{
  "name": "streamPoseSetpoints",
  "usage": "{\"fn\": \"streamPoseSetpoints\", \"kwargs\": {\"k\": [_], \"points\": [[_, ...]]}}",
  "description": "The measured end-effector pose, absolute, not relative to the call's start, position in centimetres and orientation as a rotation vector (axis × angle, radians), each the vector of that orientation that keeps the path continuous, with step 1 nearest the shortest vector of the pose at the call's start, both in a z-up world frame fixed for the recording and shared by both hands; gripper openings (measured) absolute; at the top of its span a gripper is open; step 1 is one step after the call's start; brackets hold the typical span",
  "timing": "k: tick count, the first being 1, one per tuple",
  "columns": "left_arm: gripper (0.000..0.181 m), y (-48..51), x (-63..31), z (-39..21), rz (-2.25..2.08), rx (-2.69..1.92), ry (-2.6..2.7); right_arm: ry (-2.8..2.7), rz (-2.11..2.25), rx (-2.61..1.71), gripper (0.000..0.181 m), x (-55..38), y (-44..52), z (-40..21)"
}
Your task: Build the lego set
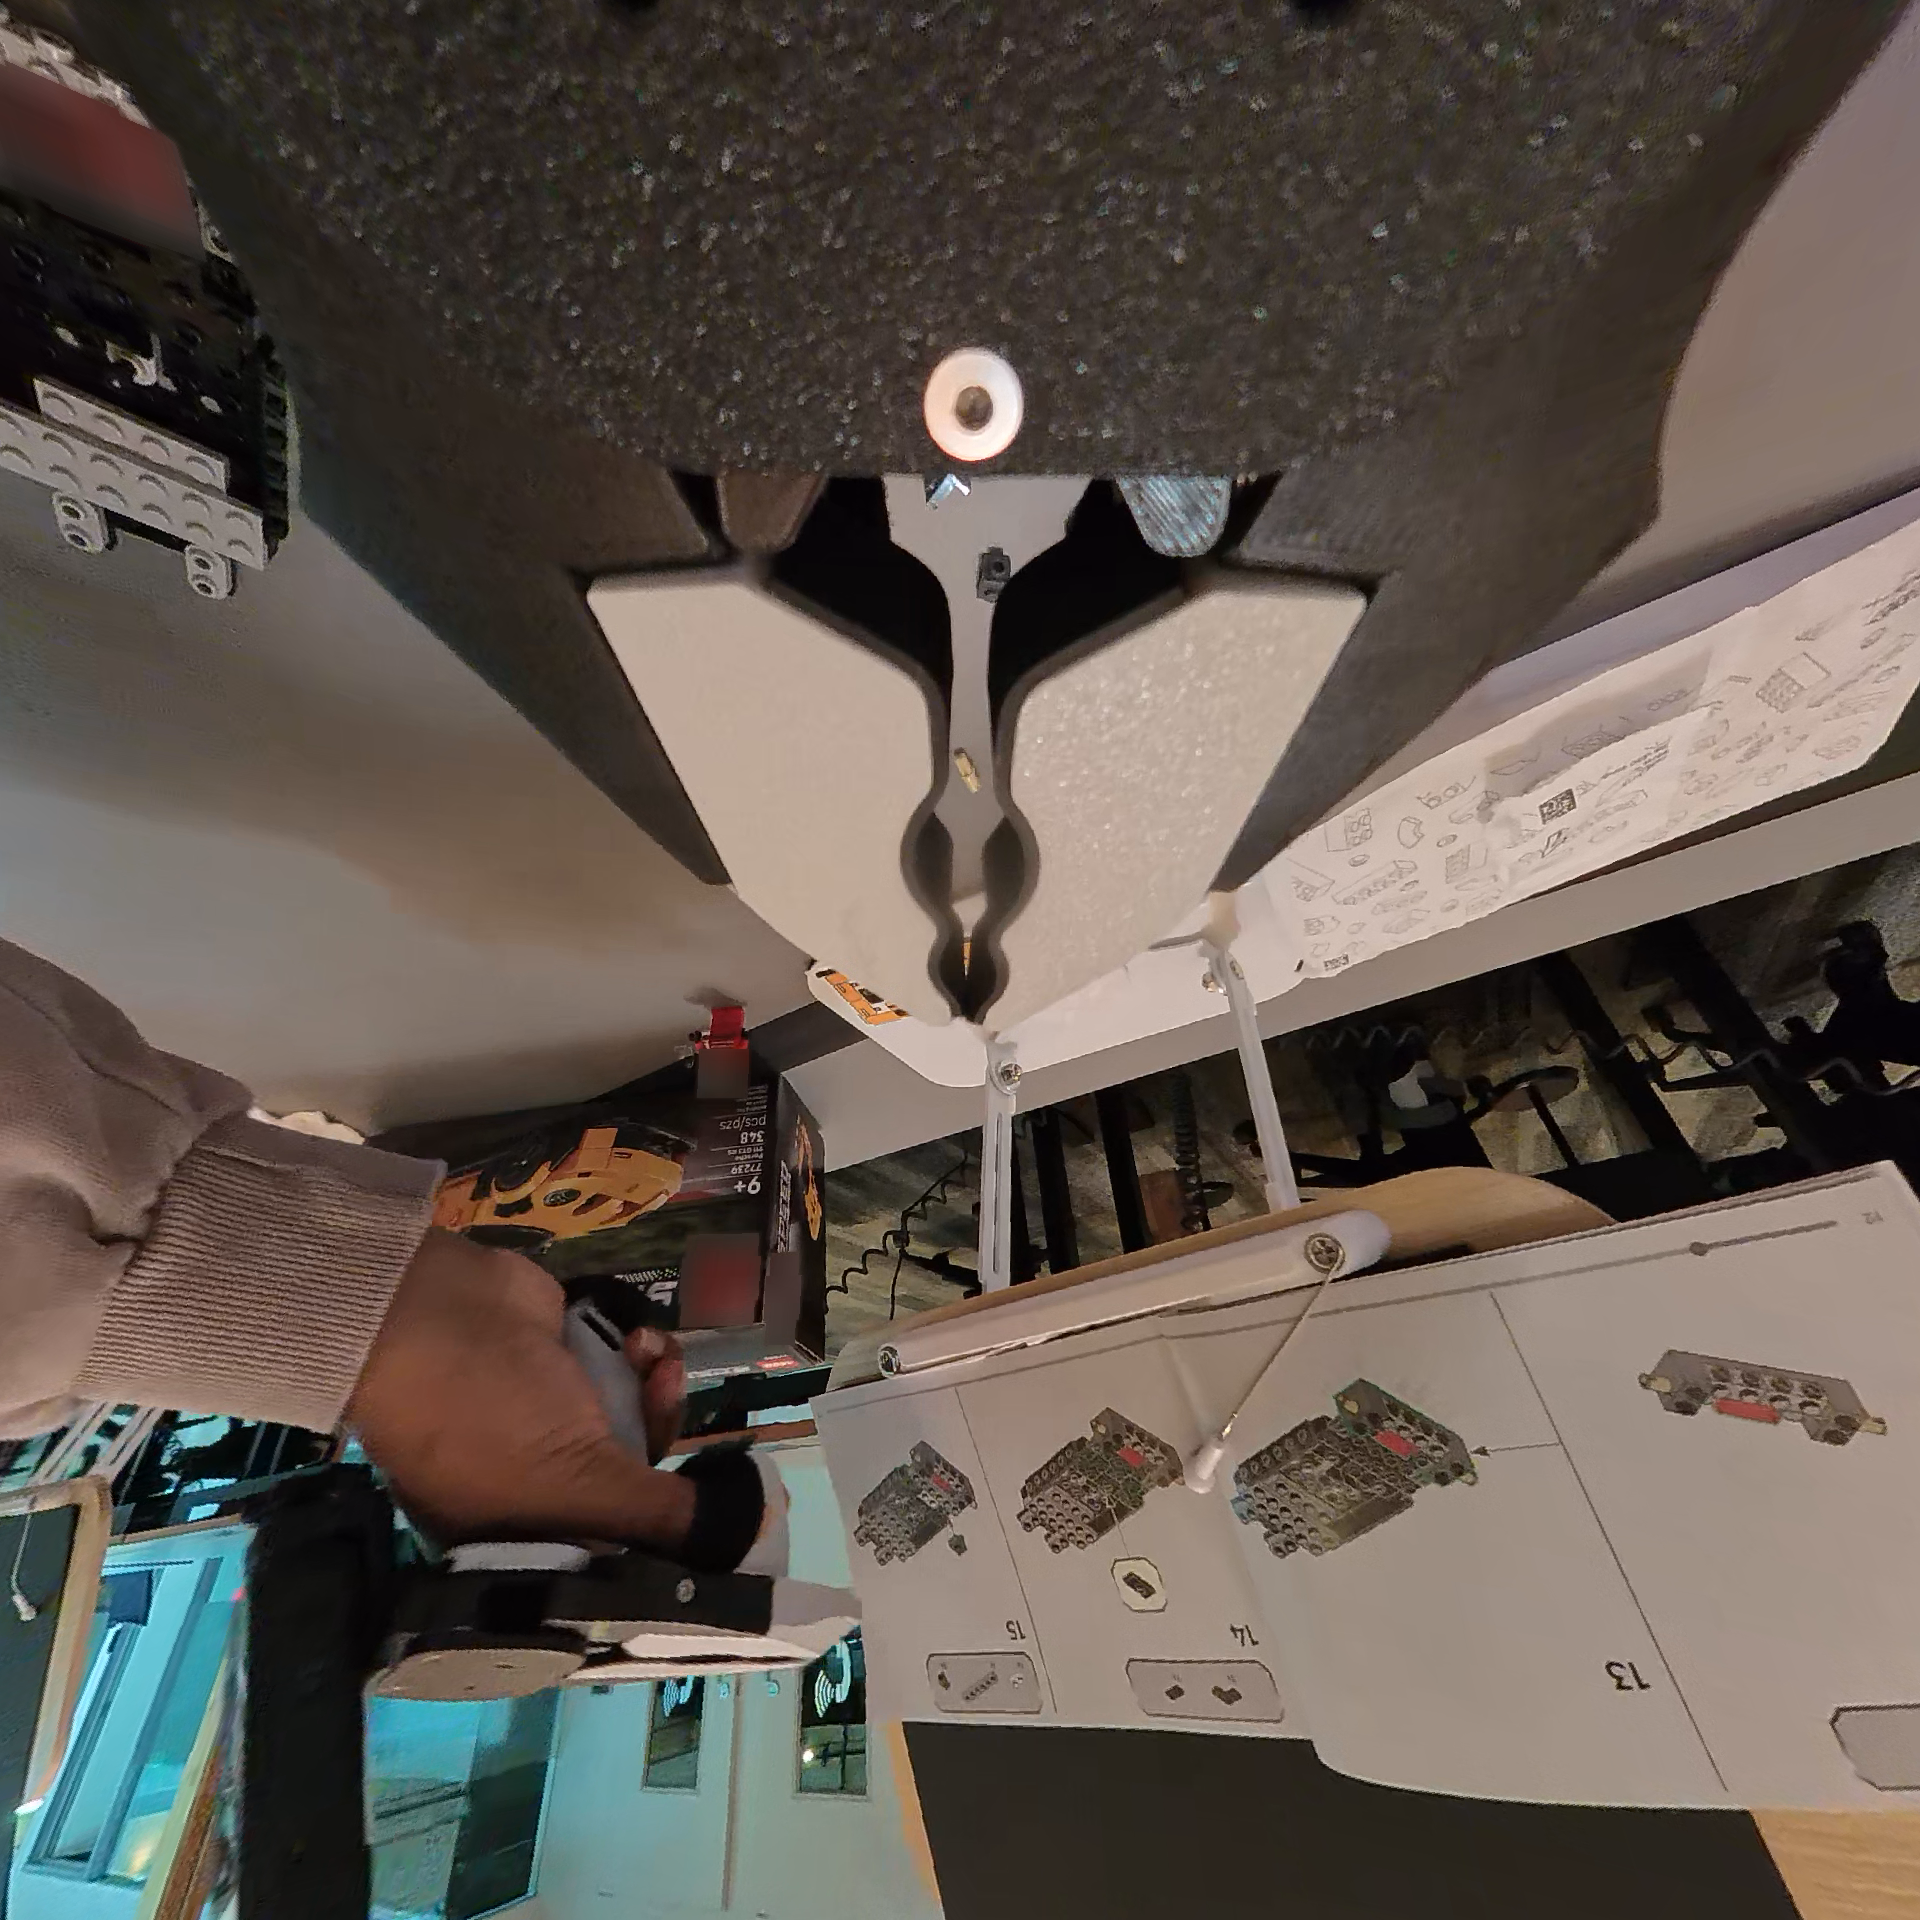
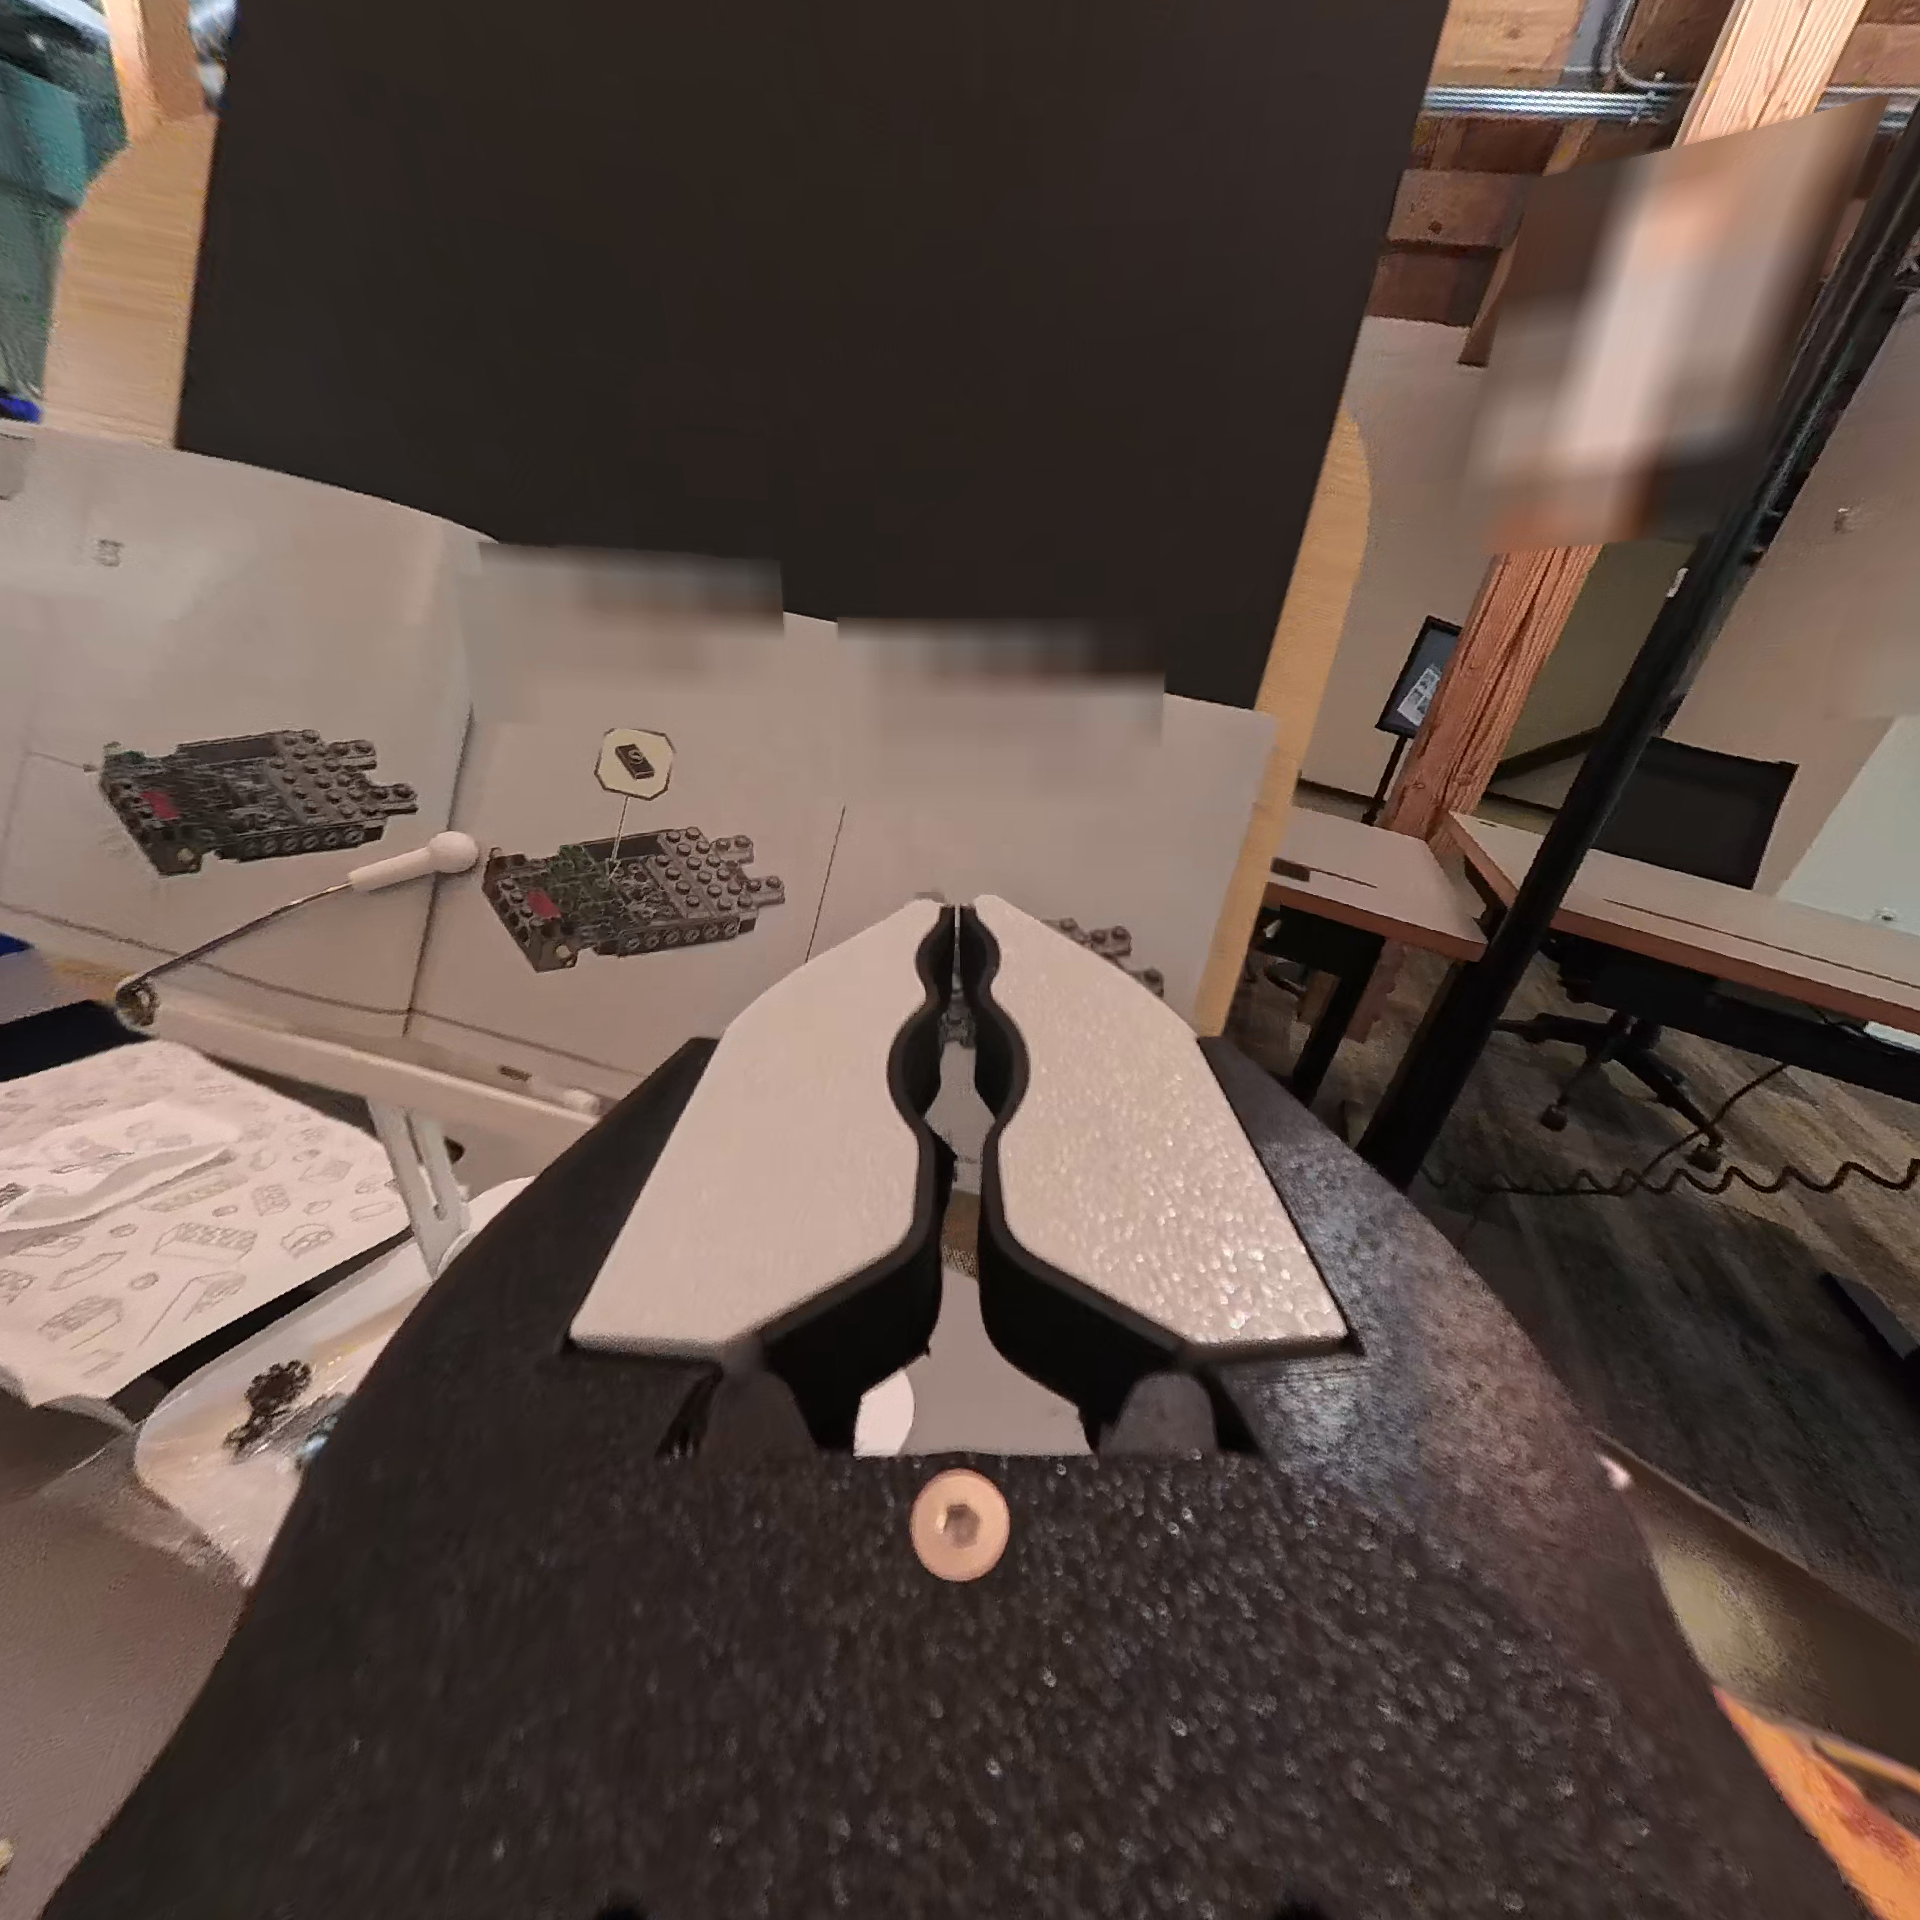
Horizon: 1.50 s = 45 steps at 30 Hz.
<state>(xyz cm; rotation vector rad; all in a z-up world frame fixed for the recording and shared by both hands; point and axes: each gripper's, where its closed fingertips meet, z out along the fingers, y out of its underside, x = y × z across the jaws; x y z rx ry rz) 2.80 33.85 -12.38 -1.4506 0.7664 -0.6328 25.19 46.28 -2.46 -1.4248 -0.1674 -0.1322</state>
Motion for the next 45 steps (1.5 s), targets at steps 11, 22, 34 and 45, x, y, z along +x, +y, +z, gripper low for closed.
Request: {"fn": "streamPoseSetpoints", "kwargs": {"k": [11, 22, 34, 45], "points": [[0.000, 33.8, 3.1, -13.3, -0.635, -1.501, 0.767, -0.175, -0.196, -1.565, 0.000, 22.8, 37.2, -6.5], [0.000, 32.0, 4.2, -12.8, -0.597, -1.485, 0.791, -0.122, -0.171, -1.710, 0.000, 17.8, 28.2, -12.3], [0.000, 29.0, 4.1, -14.1, -0.550, -1.537, 0.690, -0.095, -0.162, -1.711, 0.000, 18.3, 26.8, -13.8], [0.000, 27.7, 4.1, -16.4, -0.558, -1.576, 0.798, -0.098, -0.116, -1.773, 0.001, 16.5, 23.6, -16.3]]}}
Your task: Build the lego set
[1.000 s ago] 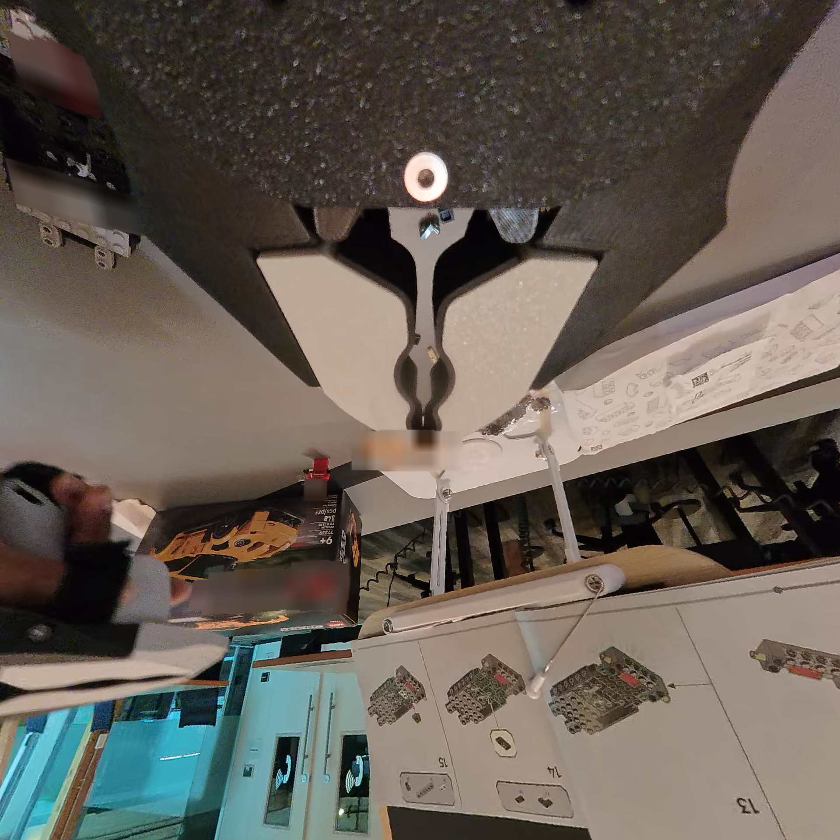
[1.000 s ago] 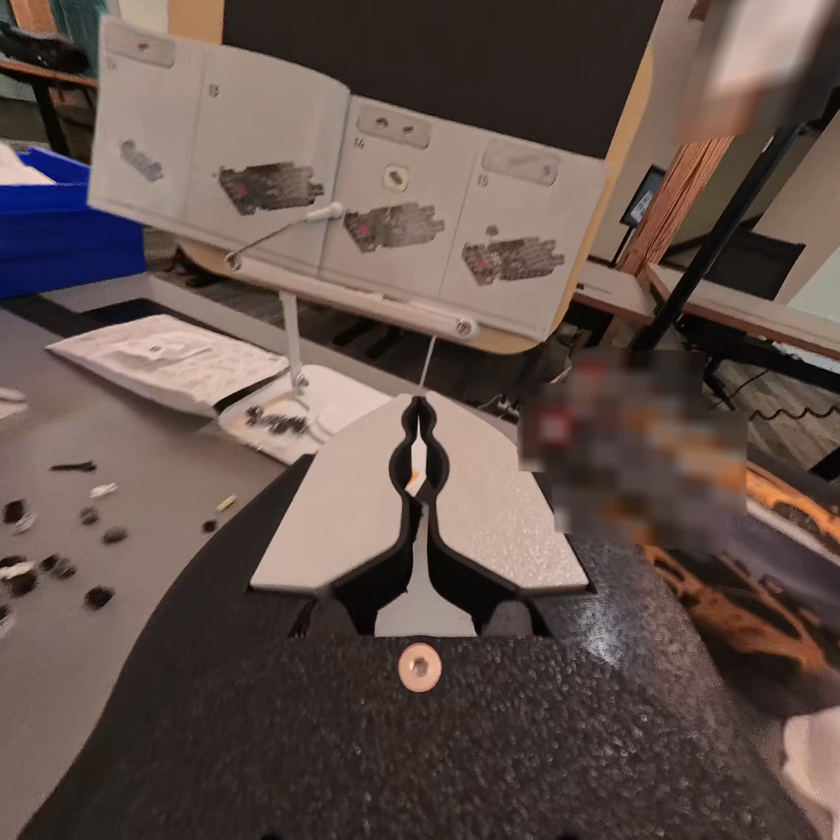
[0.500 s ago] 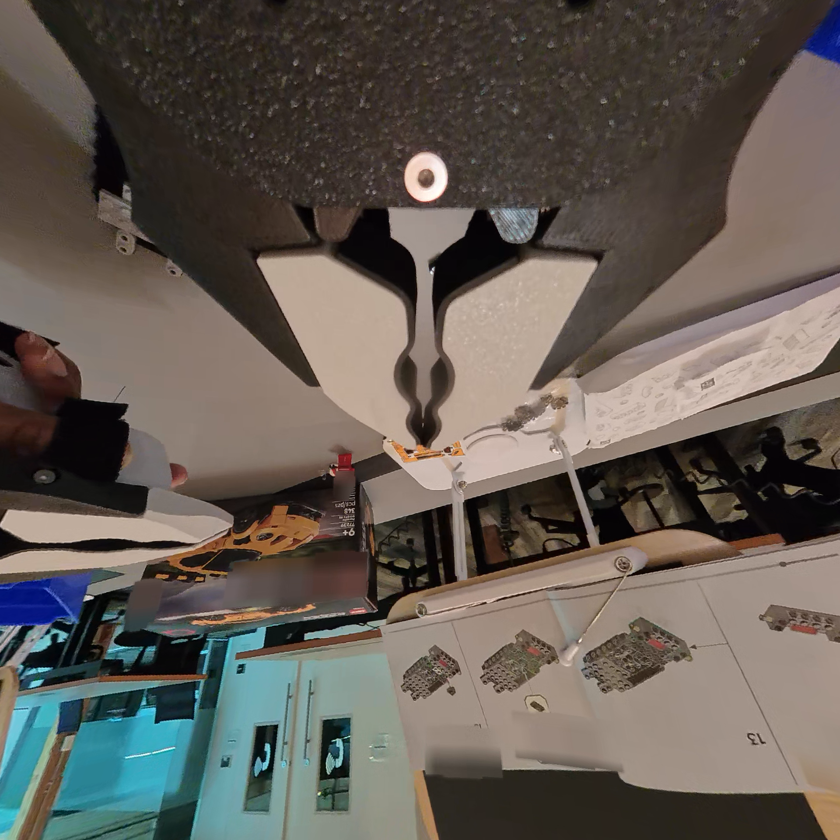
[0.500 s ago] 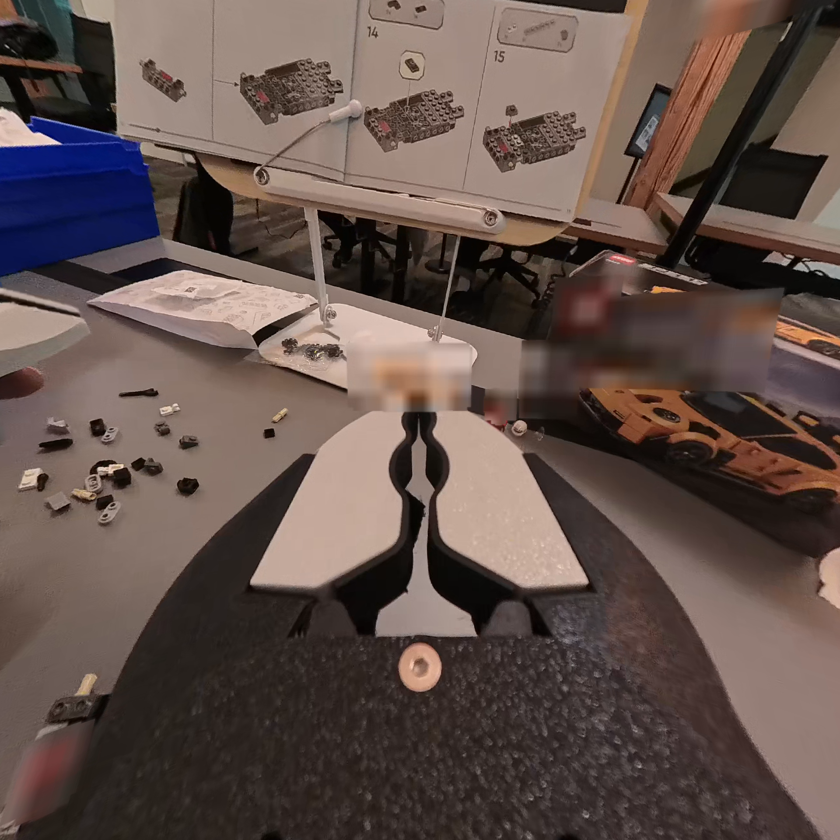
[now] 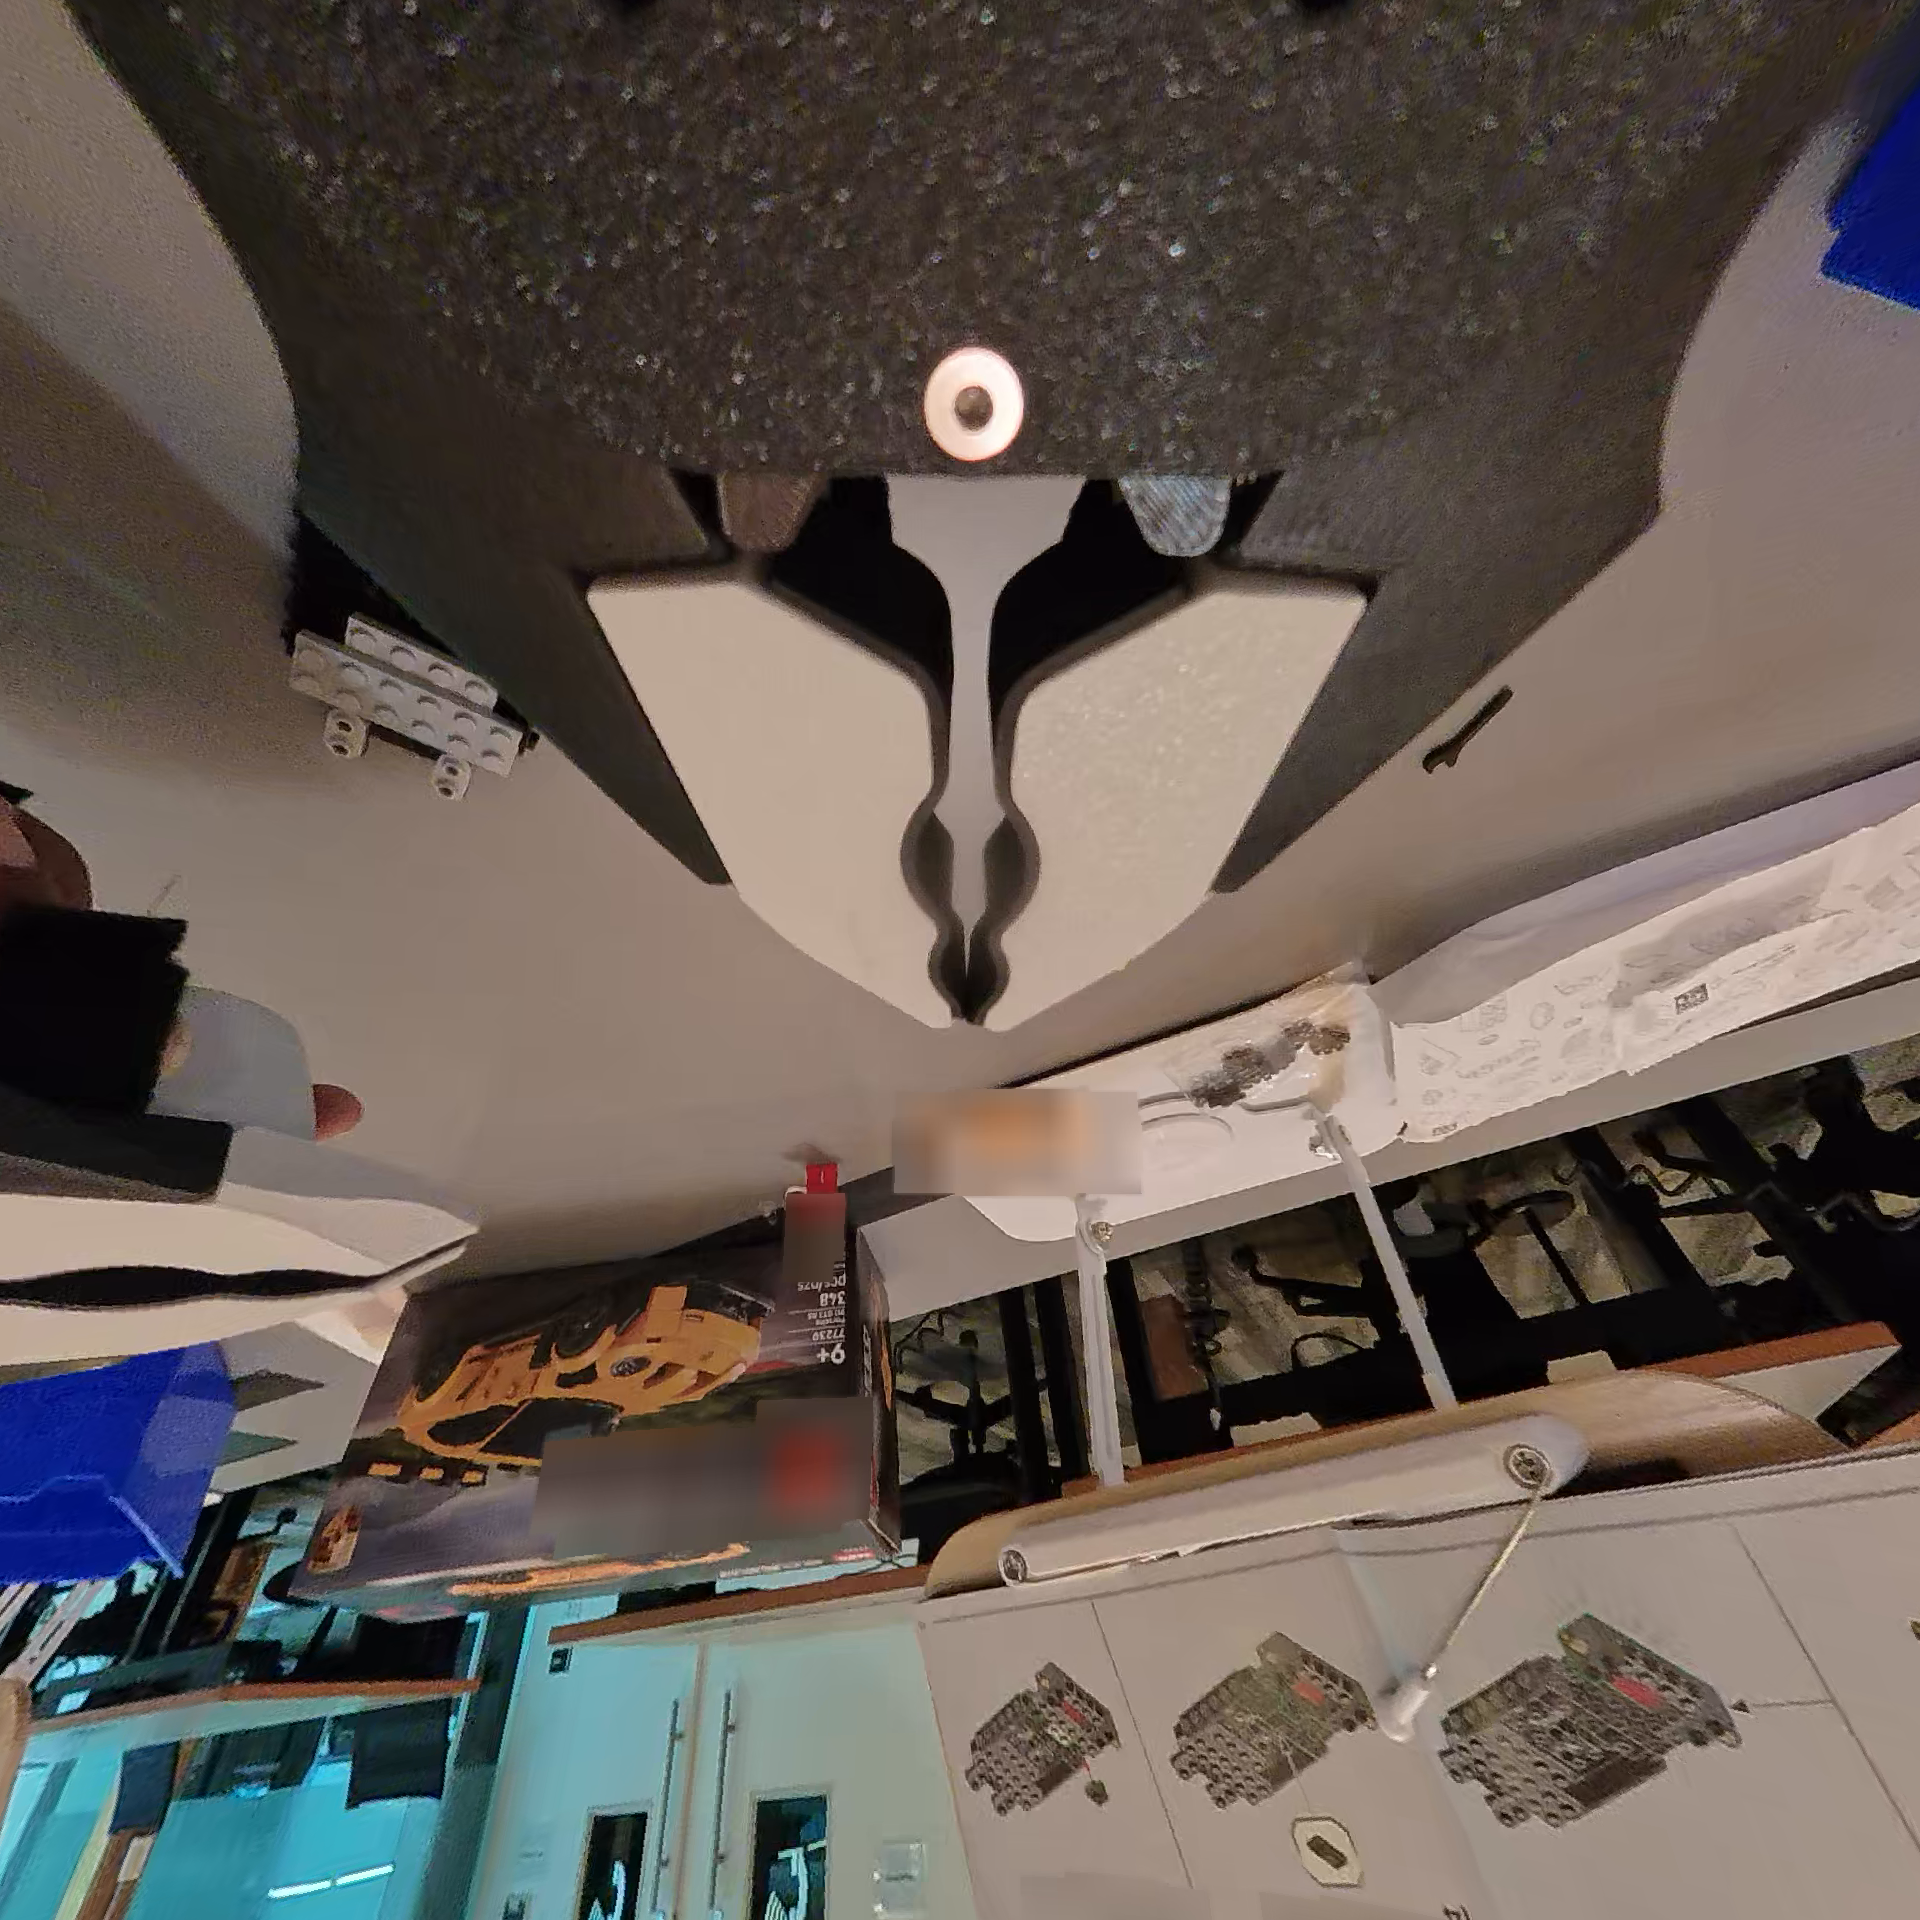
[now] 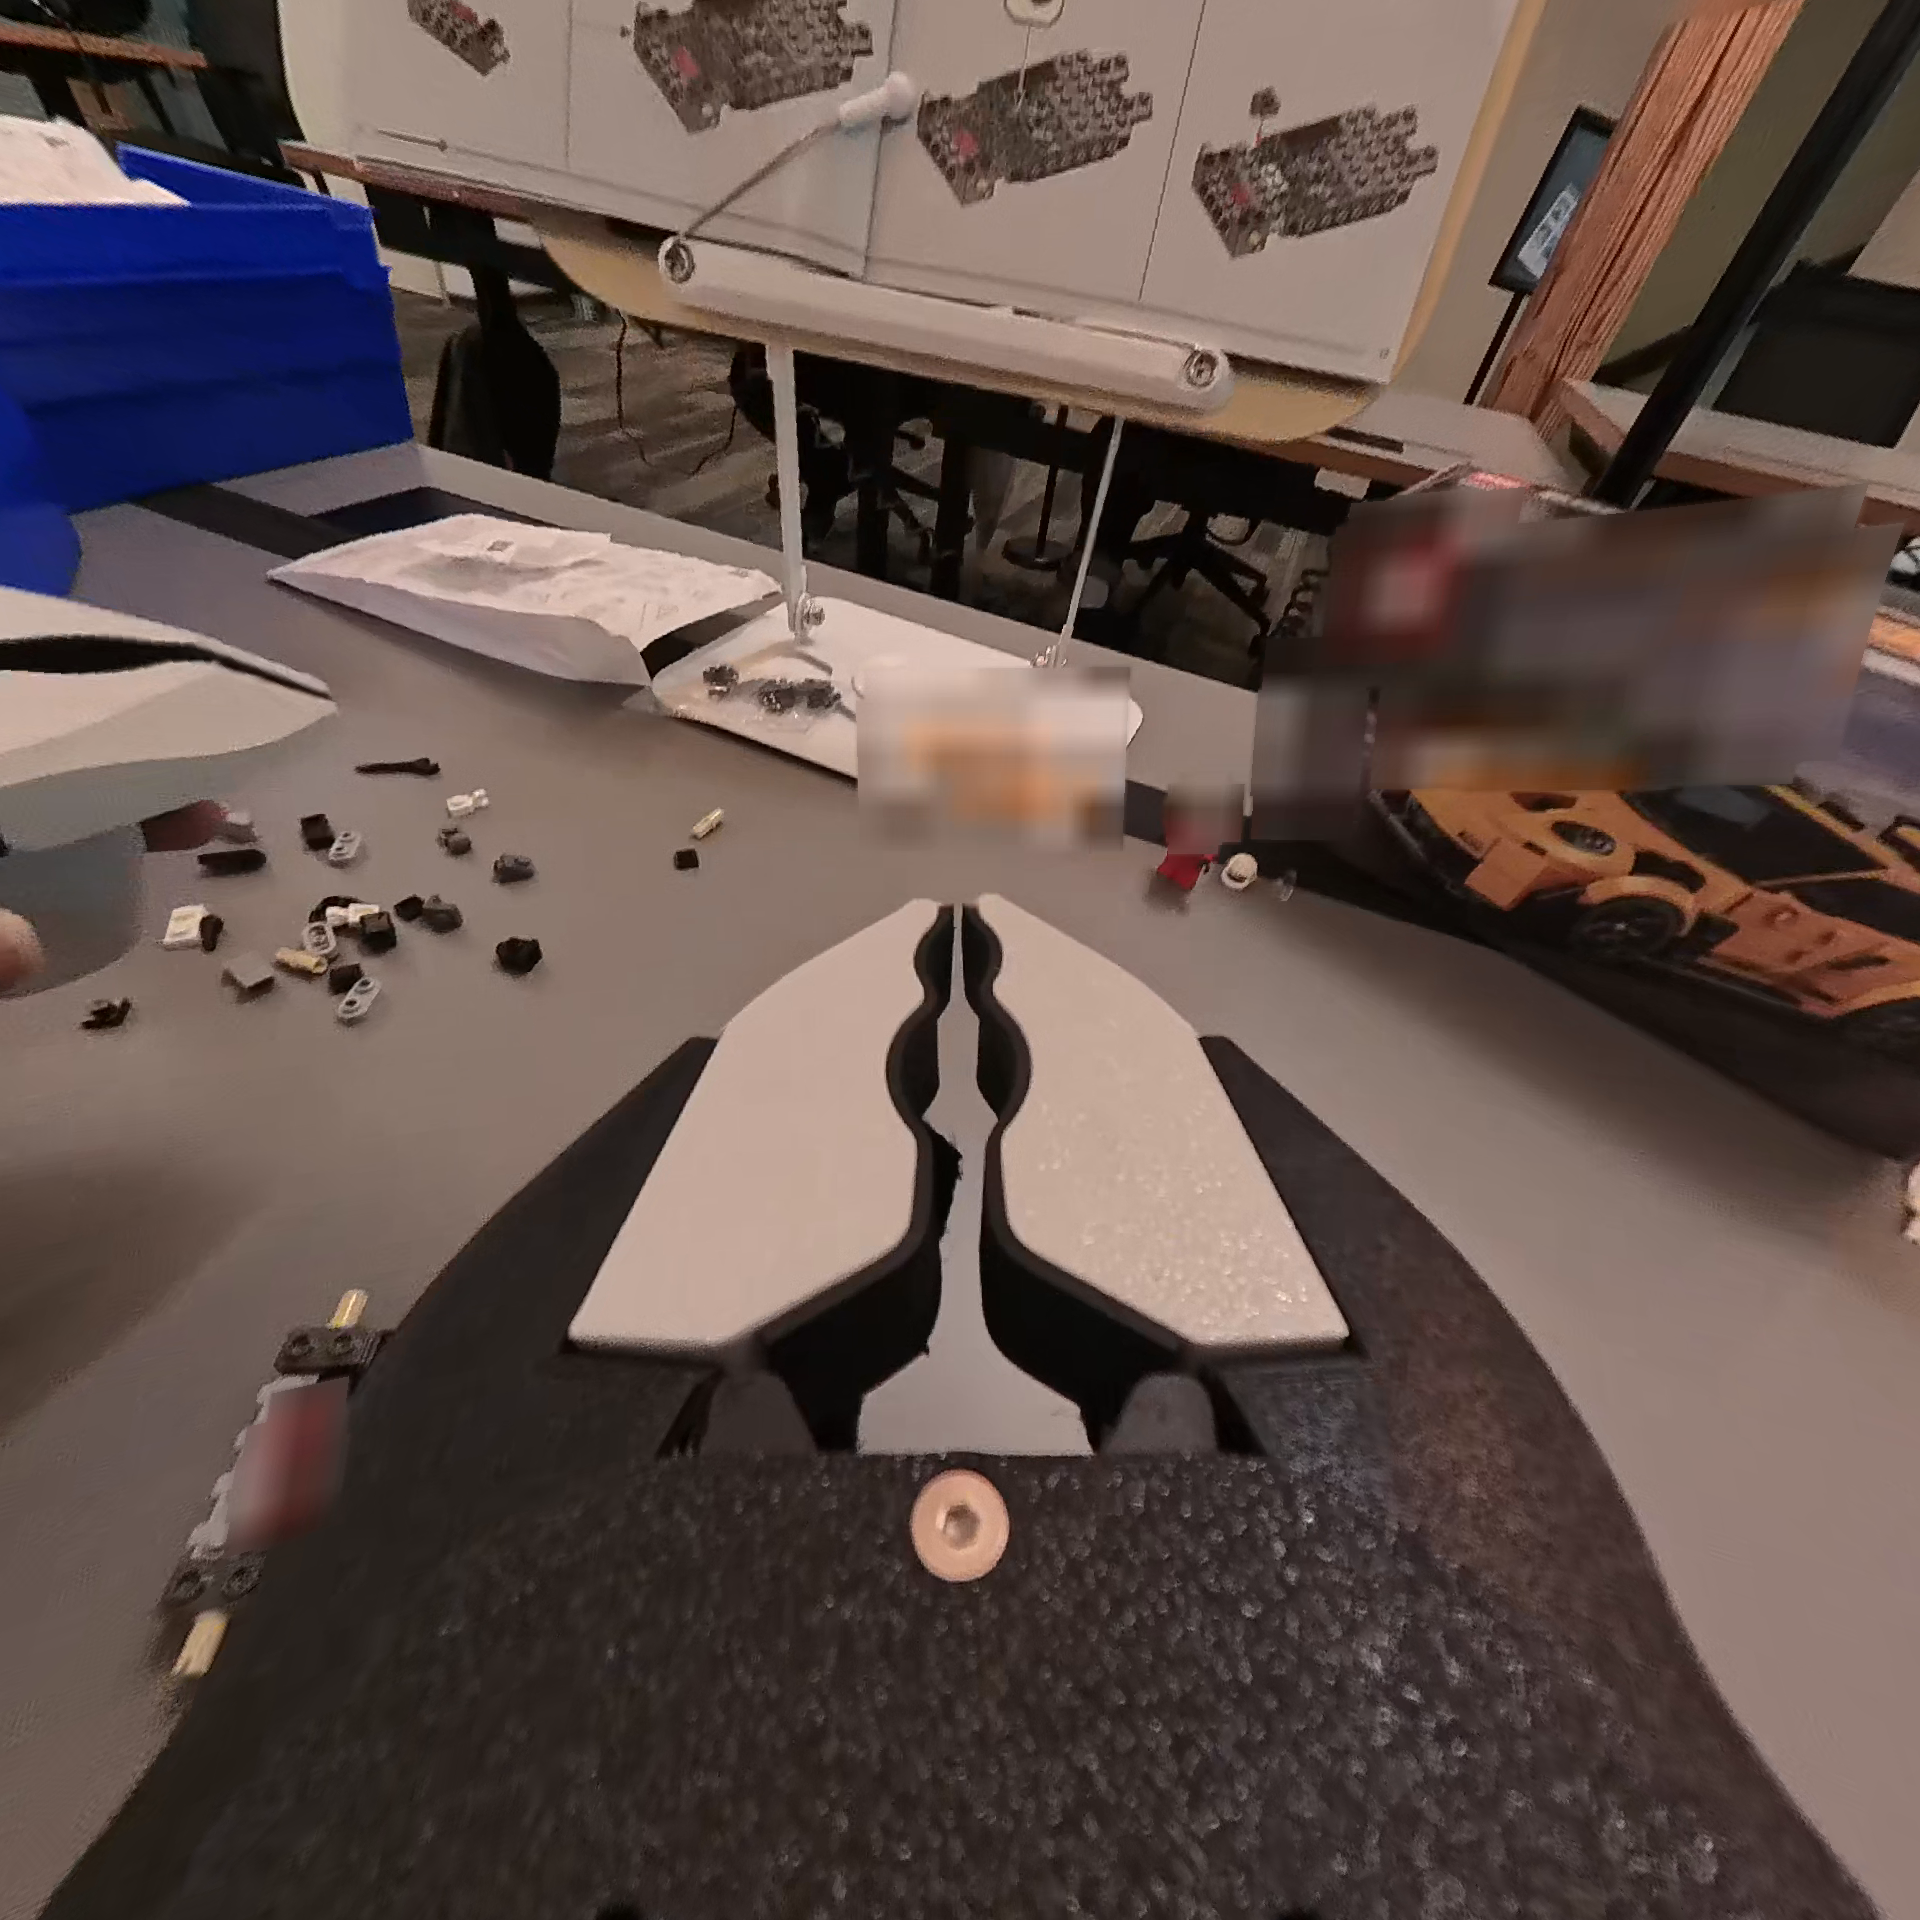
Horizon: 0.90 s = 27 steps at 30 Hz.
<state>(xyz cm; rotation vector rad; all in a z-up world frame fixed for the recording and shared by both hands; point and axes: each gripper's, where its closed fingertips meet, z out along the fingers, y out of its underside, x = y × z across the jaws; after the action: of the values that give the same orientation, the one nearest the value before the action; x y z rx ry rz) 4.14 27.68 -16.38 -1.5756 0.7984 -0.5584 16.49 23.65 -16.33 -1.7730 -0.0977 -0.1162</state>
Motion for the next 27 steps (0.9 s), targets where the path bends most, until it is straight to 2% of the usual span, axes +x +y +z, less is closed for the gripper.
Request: {"fn": "streamPoseSetpoints", "kwargs": {"k": [22, 27], "points": [[0.000, 20.3, 1.0, -17.4, -0.601, -1.663, 0.893, -0.259, -0.029, -1.960, 0.000, 15.2, 16.8, -19.9], [0.000, 16.3, -0.5, -22.0, -0.606, -1.795, 1.074, -0.346, 0.112, -2.073, 0.000, 11.6, 12.4, -22.6]]}}
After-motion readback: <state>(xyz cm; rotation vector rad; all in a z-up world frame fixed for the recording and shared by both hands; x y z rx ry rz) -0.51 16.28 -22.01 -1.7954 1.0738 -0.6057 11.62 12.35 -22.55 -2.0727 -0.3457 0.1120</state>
